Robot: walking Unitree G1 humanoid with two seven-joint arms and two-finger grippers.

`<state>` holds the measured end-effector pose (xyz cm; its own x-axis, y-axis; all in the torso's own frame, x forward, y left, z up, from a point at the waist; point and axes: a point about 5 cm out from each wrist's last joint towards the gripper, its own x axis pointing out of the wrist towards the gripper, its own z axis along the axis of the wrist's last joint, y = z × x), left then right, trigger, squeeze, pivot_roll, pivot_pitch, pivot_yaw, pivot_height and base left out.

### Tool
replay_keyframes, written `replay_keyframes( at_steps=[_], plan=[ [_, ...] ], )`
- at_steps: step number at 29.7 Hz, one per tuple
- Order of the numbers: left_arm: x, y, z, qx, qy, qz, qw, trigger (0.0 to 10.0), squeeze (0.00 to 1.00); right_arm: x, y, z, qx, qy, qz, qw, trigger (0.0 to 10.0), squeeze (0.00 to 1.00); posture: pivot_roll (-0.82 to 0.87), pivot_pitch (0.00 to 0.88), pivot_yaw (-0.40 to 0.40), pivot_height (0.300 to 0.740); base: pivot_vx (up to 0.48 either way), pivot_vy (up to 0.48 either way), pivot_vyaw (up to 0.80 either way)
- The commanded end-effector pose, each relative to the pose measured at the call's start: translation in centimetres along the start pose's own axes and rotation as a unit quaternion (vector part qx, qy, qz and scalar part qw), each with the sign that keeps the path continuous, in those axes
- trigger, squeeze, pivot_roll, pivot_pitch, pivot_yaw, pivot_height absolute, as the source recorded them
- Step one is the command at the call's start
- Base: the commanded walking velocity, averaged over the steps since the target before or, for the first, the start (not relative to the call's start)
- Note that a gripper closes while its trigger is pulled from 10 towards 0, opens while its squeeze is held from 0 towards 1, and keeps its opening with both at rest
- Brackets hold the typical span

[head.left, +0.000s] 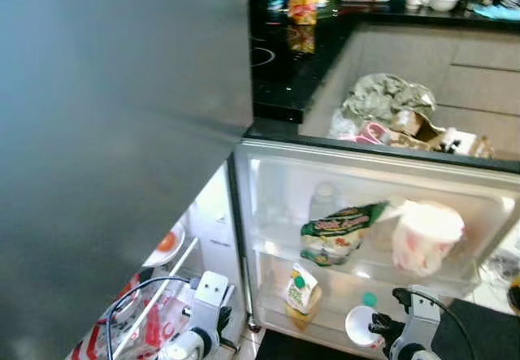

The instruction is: Restocking fridge

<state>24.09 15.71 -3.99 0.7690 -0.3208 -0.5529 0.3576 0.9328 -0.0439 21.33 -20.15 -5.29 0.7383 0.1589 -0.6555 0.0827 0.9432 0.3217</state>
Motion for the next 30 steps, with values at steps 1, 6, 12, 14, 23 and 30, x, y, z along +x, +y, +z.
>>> replay_keyframes(
  at_steps=[1, 6, 12, 14, 23, 30],
  plan=[
    [0.0, 0.1, 0.1, 0.010, 0.004, -0.004, 1.000, 10.0, 0.00, -0.3, -0.6, -0.5, 0.007, -0.001, -0.010, 1.000, 10.0, 0.00, -0.11, 0.017, 0.024, 0.740, 0.000, 0.000, -0.77],
    [-0.1, 0.2, 0.0, 0.010, 0.004, -0.001, 1.000, 10.0, 0.00, -0.6, -1.0, -0.7, 0.015, -0.005, -0.012, 1.000, 10.0, 0.00, -0.10, 0.017, 0.024, 0.740, 0.000, 0.000, -0.77],
    [-0.4, 1.0, -0.2, -0.005, 0.001, 0.027, 1.000, 10.0, 0.00, -0.7, -1.1, -0.9, 0.016, -0.003, -0.004, 1.000, 10.0, 0.00, -0.10, 0.018, 0.026, 0.740, 0.000, 0.000, -0.77],
    [-0.4, 1.1, -0.2, -0.008, 0.001, 0.031, 0.999, 10.0, 0.00, -0.7, -1.1, -0.9, 0.014, -0.002, -0.002, 1.000, 10.0, 0.00, -0.10, 0.018, 0.027, 0.740, 0.000, 0.000, -0.77],
    [-0.6, 1.9, 0.0, -0.025, -0.011, 0.064, 0.998, 10.0, 0.00, -0.4, -0.8, -0.7, -0.026, 0.011, 0.013, 1.000, 10.0, 0.00, -0.09, 0.015, 0.017, 0.740, 0.000, 0.000, -0.50],
    [-1.2, 2.6, -0.2, -0.025, -0.021, 0.066, 0.997, 10.0, 0.00, 0.8, 1.1, 0.5, -0.065, 0.015, 0.049, 0.997, 10.0, 0.00, 0.01, 0.004, -0.040, 0.740, 0.000, 0.000, 0.00]
  ],
)
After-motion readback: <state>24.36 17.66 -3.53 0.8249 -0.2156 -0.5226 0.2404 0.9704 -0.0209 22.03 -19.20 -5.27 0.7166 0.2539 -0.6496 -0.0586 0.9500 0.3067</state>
